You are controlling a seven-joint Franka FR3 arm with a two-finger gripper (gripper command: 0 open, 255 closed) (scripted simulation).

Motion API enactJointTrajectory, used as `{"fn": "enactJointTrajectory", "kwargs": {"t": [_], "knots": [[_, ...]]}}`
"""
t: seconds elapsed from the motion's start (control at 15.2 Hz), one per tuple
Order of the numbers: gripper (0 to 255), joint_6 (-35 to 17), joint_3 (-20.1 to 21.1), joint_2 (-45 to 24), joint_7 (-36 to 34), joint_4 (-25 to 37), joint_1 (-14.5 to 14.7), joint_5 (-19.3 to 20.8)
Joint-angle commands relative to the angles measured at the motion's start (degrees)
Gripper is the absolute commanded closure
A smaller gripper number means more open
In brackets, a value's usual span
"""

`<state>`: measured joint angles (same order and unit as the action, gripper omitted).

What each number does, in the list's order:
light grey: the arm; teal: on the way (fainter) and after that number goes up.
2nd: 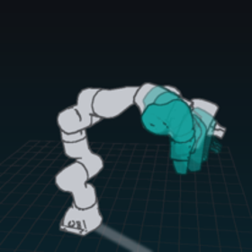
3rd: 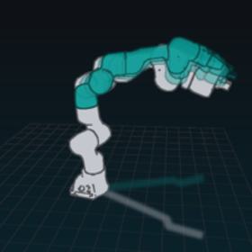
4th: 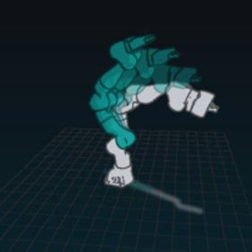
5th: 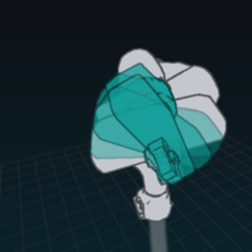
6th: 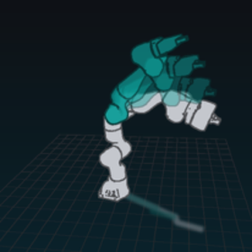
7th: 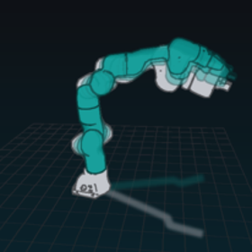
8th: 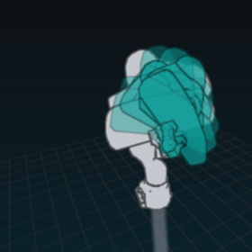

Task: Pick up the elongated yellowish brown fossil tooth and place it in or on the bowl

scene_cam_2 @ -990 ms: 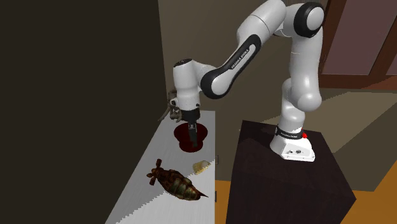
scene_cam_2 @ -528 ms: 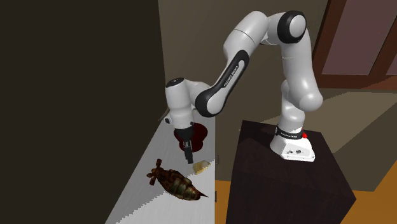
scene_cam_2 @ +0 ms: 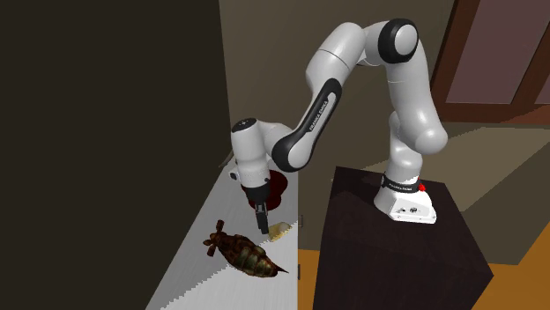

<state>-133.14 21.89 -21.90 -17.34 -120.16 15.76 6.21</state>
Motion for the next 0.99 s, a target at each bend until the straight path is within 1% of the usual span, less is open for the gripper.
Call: {"fn": "enactJointTrajectory", "kwargs": {"t": [0.0,0.2,0.26,0.86,0.92], "knots": [[0,-0.1,0.0,0.0,0.0,0.0,0.0,0.0],[0,-0.1,0.0,0.0,0.0,0.0,0.0,0.0],[255,-0.1,0.0,0.0,0.0,0.0,0.0,0.0],[255,-0.1,0.0,0.0,0.0,0.0,0.0,0.0],[0,-0.1,0.0,0.0,0.0,0.0,0.0,0.0]]}}
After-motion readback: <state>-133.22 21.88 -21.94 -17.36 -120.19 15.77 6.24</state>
